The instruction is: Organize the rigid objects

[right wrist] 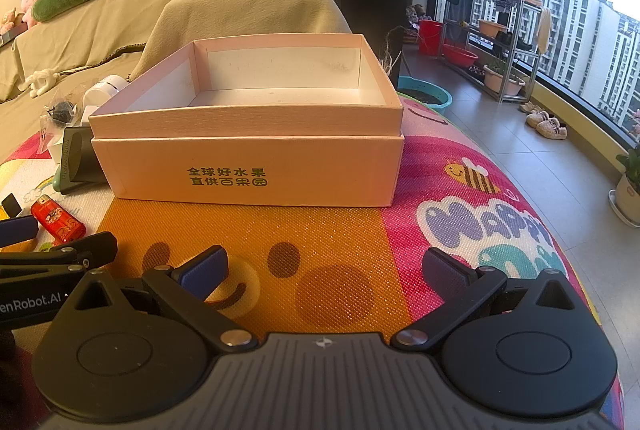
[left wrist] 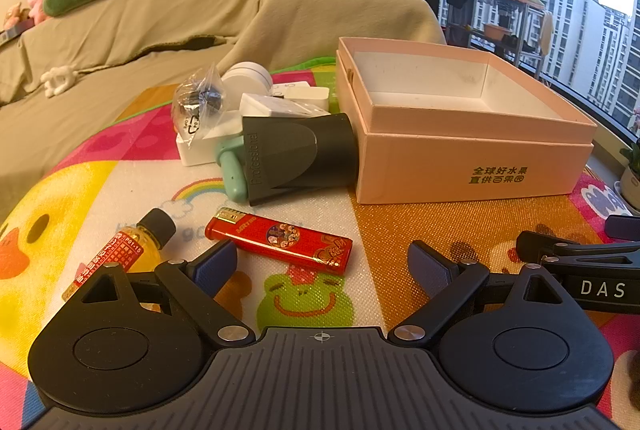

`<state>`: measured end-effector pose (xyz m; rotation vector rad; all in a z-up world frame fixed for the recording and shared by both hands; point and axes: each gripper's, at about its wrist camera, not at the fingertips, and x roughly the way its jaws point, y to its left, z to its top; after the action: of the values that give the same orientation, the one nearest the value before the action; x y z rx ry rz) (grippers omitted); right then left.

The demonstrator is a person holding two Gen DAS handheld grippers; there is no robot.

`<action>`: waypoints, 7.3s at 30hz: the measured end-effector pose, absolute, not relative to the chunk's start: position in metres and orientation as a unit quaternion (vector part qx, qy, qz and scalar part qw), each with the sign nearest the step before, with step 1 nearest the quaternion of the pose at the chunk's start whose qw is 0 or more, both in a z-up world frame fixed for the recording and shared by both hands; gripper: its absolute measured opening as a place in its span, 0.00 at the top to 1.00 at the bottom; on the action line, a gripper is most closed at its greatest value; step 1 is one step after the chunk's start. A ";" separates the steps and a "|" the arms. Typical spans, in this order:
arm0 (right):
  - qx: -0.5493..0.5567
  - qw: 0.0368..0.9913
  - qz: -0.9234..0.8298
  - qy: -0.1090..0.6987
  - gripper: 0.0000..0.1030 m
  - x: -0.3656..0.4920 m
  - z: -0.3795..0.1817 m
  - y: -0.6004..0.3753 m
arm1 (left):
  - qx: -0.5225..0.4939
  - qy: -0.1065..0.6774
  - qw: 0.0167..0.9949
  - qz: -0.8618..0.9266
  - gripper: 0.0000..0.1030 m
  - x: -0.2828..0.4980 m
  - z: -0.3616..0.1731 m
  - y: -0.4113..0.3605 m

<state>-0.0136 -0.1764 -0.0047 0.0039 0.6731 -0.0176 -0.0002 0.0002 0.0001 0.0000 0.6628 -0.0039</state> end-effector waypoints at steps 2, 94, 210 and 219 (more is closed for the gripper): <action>0.002 0.944 -0.009 0.330 0.00 -0.014 -0.005 -0.176 | 0.000 0.325 0.946 -0.002 0.07 0.000 0.000 0.000; -0.047 0.924 0.070 0.373 0.01 -0.010 0.009 -0.167 | -0.073 0.309 0.946 -0.070 0.69 -0.029 0.017 0.080; 0.066 0.949 0.128 0.279 0.10 -0.026 0.017 -0.176 | -0.024 0.470 0.882 -0.022 0.42 0.254 0.075 0.049; 0.159 0.928 0.119 0.316 0.10 -0.011 0.006 -0.204 | -0.113 0.395 0.907 -0.086 0.43 0.214 0.066 0.068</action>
<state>-0.0107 -0.2038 0.0059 0.3249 0.6476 0.2445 0.2140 0.0680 0.0656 -0.2328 0.8162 -0.1776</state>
